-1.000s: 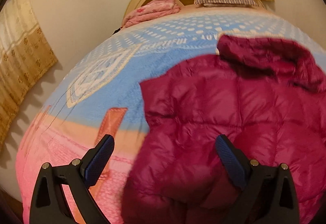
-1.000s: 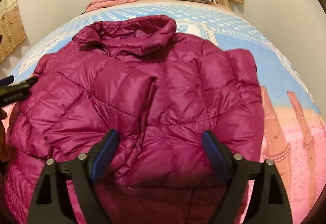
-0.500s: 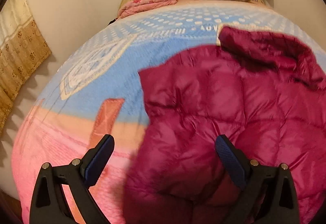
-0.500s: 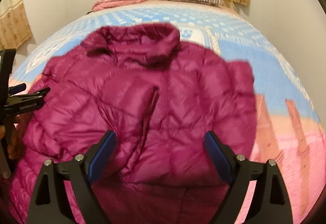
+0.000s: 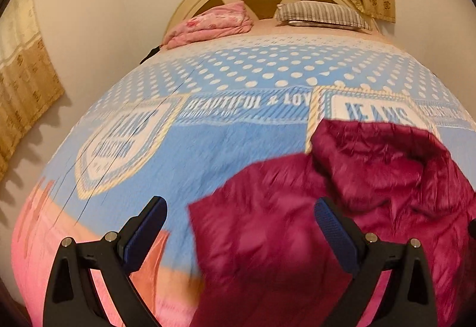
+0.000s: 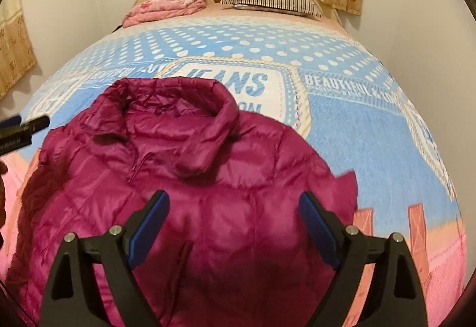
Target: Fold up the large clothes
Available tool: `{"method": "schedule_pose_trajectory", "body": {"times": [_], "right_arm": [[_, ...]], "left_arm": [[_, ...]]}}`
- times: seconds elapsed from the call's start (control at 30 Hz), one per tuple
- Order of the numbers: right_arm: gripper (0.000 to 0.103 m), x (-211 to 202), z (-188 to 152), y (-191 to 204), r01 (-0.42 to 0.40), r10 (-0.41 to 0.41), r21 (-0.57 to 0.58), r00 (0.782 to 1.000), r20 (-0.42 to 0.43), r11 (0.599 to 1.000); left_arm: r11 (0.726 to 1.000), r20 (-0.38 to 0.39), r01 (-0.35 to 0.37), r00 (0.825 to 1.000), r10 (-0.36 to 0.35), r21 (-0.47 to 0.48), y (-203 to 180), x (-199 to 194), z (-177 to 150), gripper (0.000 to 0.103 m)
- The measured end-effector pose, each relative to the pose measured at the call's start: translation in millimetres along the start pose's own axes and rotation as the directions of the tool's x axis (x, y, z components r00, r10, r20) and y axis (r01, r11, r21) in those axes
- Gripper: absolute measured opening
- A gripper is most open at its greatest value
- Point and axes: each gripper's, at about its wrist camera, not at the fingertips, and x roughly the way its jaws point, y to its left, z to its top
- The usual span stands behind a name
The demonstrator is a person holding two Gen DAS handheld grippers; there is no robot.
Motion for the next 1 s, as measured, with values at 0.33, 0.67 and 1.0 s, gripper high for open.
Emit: {"method": "schedule_pose_trajectory", "body": {"times": [0.33, 0.67, 1.0], "right_arm": [[0.091, 38.3, 47.0, -7.9, 0.004, -0.005, -0.035, 1.0, -0.03, 0.999], [0.055, 83.2, 78.2, 4.8, 0.025, -0.037, -0.148, 0.996, -0.08, 0.989], [0.011, 70.4, 60.6, 3.6, 0.037, -0.052, -0.197, 0.996, -0.069, 0.98]], "left_arm": [[0.997, -0.04, 0.031, 0.999, -0.028, 0.072, -47.6, 58.8, 40.5, 0.1], [0.985, -0.093, 0.123, 0.989, -0.112, 0.118, -66.3, 92.8, 46.1, 0.041], [0.974, -0.058, 0.199, 0.979, -0.194, 0.106, -53.8, 68.1, 36.1, 0.01]]}}
